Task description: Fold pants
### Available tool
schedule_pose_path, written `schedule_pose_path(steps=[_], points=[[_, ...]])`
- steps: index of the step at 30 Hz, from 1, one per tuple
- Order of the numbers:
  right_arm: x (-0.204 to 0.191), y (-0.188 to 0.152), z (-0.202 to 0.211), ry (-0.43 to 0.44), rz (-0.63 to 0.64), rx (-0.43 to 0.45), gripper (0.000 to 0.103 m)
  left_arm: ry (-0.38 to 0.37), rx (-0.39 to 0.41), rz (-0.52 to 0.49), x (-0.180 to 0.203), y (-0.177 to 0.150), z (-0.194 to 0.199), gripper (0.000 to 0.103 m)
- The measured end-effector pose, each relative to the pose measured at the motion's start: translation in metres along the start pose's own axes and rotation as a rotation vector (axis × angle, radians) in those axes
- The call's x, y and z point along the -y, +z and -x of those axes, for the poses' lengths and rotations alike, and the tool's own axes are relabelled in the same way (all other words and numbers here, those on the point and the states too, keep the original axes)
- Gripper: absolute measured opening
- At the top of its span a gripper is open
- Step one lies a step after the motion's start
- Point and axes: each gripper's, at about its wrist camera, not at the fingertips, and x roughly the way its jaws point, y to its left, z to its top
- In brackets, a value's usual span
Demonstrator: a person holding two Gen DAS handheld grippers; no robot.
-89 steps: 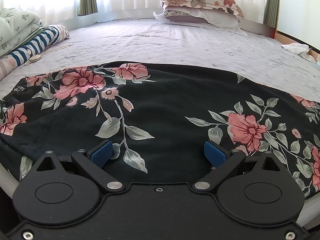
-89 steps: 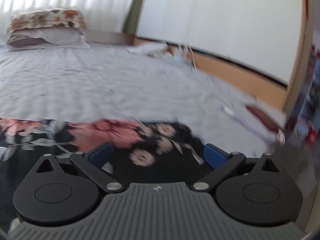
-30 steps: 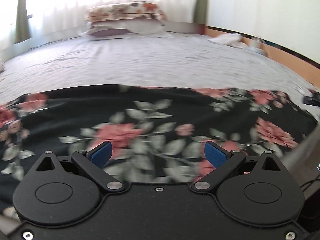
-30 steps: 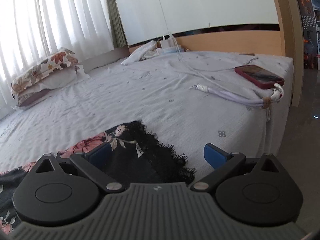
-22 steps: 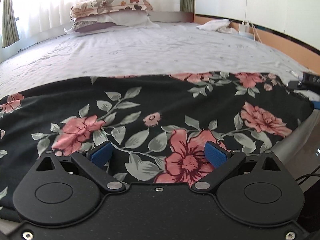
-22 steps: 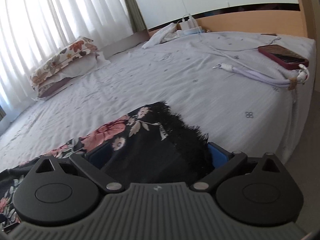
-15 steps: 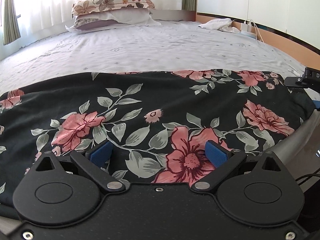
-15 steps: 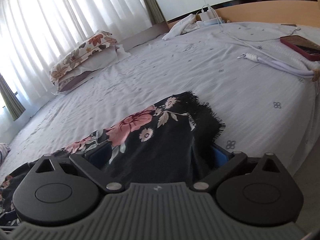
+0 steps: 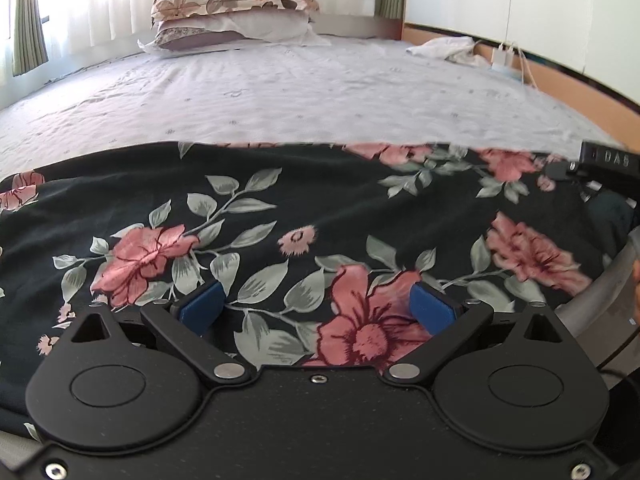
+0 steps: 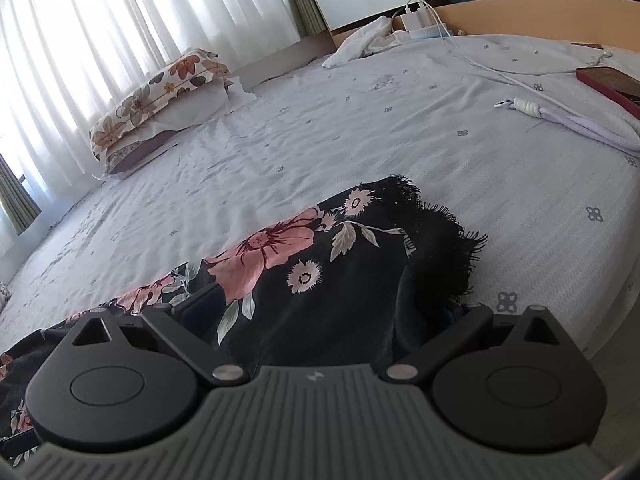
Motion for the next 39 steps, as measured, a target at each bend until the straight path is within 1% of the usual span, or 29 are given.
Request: schedule_pose_path(steps=[3,4,5,6,7,8,9,10,11,12,13,14,15,17,19,23,25,28,31,34,36,37,39], points=[[-0.003,0.001,-0.002,-0.022,-0.007,0.009,0.094,0.002,0.008,-0.017,0.001,-0.002,0.003,0.100],[-0.003,0.002,-0.002,-0.037,-0.017,0.018,0.089,-0.001,0.005,-0.011,-0.001,-0.002,0.005,0.100],[-0.002,0.003,-0.002,-0.061,-0.029,0.031,0.084,-0.002,0.003,0.001,-0.005,-0.002,0.008,0.099],[-0.002,0.003,-0.002,-0.096,-0.039,0.044,0.083,0.000,0.006,0.018,-0.010,-0.001,0.011,0.099],[-0.001,0.004,-0.002,-0.136,-0.049,0.057,0.078,0.003,0.015,0.041,-0.018,-0.002,0.016,0.099],[0.000,0.004,-0.002,-0.166,-0.062,0.067,0.071,0.007,0.028,0.062,-0.026,-0.002,0.021,0.099],[0.002,0.005,-0.002,-0.185,-0.081,0.076,0.065,0.016,0.042,0.079,-0.034,-0.002,0.026,0.099],[0.006,0.007,-0.002,-0.192,-0.111,0.086,0.049,0.033,0.057,0.093,-0.045,-0.003,0.031,0.099],[0.009,0.008,-0.002,-0.198,-0.141,0.093,0.035,0.054,0.071,0.102,-0.054,-0.004,0.036,0.099],[0.011,0.009,-0.001,-0.211,-0.165,0.097,0.027,0.080,0.085,0.106,-0.064,-0.005,0.041,0.099],[0.010,0.009,0.000,-0.230,-0.180,0.098,0.017,0.107,0.098,0.110,-0.074,-0.005,0.046,0.099],[0.008,0.009,0.001,-0.235,-0.189,0.101,0.017,0.136,0.112,0.114,-0.085,-0.006,0.051,0.099],[0.002,0.007,0.003,-0.222,-0.192,0.104,0.016,0.169,0.128,0.123,-0.097,-0.008,0.056,0.099],[-0.020,0.004,0.005,-0.178,-0.159,0.098,0.013,0.225,0.156,0.150,-0.118,-0.012,0.065,0.099],[-0.054,0.001,0.005,-0.132,-0.092,0.090,0.012,0.266,0.170,0.190,-0.140,-0.015,0.072,0.099],[-0.136,-0.014,0.003,0.032,0.032,0.038,0.011,0.307,0.192,0.289,-0.178,-0.023,0.086,0.099],[-0.179,-0.029,0.000,0.113,0.110,-0.003,0.010,0.321,0.207,0.334,-0.195,-0.028,0.094,0.099],[-0.242,-0.060,-0.006,0.241,0.212,-0.094,0.010,0.341,0.220,0.385,-0.215,-0.035,0.102,0.099],[-0.290,-0.093,-0.010,0.333,0.292,-0.178,0.009,0.360,0.222,0.428,-0.233,-0.043,0.107,0.099],[-0.322,-0.123,-0.012,0.381,0.341,-0.241,0.009,0.373,0.217,0.472,-0.250,-0.050,0.109,0.099],[-0.334,-0.136,-0.013,0.402,0.346,-0.278,0.009,0.375,0.213,0.500,-0.260,-0.054,0.108,0.099],[-0.338,-0.141,-0.014,0.408,0.346,-0.289,0.009,0.376,0.208,0.513,-0.264,-0.056,0.108,0.099],[-0.344,-0.148,-0.012,0.414,0.349,-0.280,0.009,0.375,0.205,0.540,-0.271,-0.059,0.107,0.099]])
